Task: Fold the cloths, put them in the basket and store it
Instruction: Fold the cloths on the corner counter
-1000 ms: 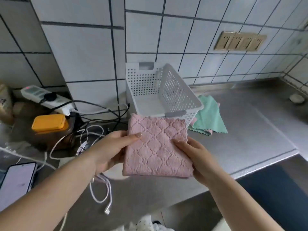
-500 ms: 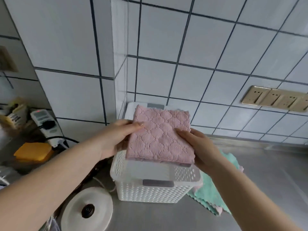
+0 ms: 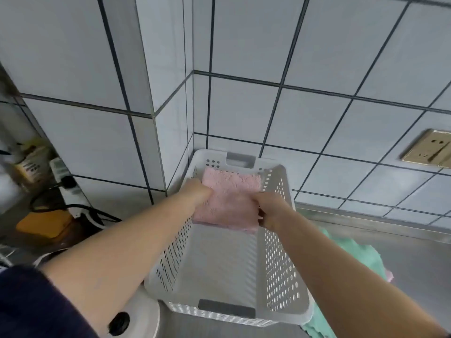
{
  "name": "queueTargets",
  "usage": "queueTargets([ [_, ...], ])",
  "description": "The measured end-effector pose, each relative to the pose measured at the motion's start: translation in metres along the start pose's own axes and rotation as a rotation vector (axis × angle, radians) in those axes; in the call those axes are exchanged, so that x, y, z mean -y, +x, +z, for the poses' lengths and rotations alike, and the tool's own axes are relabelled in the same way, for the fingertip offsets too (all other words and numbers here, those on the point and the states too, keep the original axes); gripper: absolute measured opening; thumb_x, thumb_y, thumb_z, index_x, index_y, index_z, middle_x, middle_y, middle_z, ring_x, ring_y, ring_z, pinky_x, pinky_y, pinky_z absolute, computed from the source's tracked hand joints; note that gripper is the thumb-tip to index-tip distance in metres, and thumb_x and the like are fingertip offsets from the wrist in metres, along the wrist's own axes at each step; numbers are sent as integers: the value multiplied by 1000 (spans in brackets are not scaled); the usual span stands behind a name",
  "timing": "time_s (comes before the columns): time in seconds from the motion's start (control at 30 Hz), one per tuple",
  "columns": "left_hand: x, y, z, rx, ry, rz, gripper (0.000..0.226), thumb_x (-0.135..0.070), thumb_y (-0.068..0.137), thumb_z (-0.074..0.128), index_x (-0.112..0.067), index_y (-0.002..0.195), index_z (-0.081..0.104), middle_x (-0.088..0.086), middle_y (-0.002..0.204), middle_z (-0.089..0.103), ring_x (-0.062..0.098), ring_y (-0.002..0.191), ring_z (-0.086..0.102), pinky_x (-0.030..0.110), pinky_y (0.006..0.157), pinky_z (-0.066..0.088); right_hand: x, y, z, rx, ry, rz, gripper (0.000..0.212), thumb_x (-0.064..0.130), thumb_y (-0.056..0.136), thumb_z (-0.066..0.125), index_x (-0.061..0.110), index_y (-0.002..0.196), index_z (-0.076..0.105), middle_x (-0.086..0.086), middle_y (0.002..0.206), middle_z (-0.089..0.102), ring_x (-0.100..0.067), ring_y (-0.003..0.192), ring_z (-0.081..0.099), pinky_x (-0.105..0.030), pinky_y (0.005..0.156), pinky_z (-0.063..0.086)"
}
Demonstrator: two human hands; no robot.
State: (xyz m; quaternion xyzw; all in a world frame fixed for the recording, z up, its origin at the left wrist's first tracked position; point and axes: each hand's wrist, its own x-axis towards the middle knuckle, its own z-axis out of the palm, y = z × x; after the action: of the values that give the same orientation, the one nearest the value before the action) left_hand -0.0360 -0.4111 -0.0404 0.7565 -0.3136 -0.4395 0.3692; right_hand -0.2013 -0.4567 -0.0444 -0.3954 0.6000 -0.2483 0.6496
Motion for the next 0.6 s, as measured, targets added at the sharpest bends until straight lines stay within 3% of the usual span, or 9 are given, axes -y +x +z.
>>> queueTargets([
  [0.03,3,5,6,-40,74,-20,20,-10,84,56,-1,101,60,10,86,60,24,69,59,28,60,47,-5,9,2,-23,-26,18,13,5,86,51,13,82,61,-6,78,57,-23,71,51,-29,60,47],
  [0.1,10,12,19,-88,178,-67,14,-11,87,54,-3,98,55,8,83,54,21,68,52,25,56,36,-17,28,6,-62,-55,41,13,5,85,49,12,88,60,-8,80,55,-23,72,48,-31,62,45],
  [0.2,25,31,39,-70,232,-84,29,-6,91,49,4,118,51,13,104,56,24,90,55,25,63,37,-31,55,7,-98,-124,62,10,5,84,48,8,84,57,-11,80,53,-23,69,48,-30,61,42],
  [0.27,36,43,49,-73,273,-85,38,-4,91,47,2,129,46,14,109,57,20,80,54,21,58,37,-39,69,10,-112,-176,97,14,8,90,47,12,77,51,-7,79,50,-20,67,47,-27,59,40],
  [0.33,45,54,56,-101,305,-107,35,-4,92,46,-1,126,49,11,98,60,15,66,49,21,51,34,-51,85,16,-130,-228,122,10,12,92,44,8,97,53,-8,95,52,-22,82,49,-24,68,42],
  [0.4,54,65,62,-139,362,-136,31,-4,92,45,-1,122,53,5,77,55,13,59,48,21,45,32,-63,101,19,-172,-277,126,35,12,92,43,1,124,49,-10,121,54,-26,106,53,-28,91,45],
  [0.43,58,68,64,-159,385,-141,34,-5,92,45,-3,124,52,4,75,54,13,57,48,21,44,32,-65,101,21,-192,-288,134,38,12,92,42,0,128,48,-13,128,53,-29,115,52,-32,99,43],
  [0.5,66,72,67,-201,422,-134,45,-5,90,45,-7,135,43,6,90,61,15,65,55,23,50,43,-66,96,23,-218,-331,145,36,10,94,41,-1,126,50,-14,129,53,-30,120,50,-31,98,40],
  [0.6,79,80,73,-245,421,-117,74,-5,85,46,-25,149,15,9,126,55,27,99,62,42,83,55,-74,106,24,-214,-382,136,35,9,95,41,-1,126,52,-15,131,53,-30,121,49,-31,98,39],
])
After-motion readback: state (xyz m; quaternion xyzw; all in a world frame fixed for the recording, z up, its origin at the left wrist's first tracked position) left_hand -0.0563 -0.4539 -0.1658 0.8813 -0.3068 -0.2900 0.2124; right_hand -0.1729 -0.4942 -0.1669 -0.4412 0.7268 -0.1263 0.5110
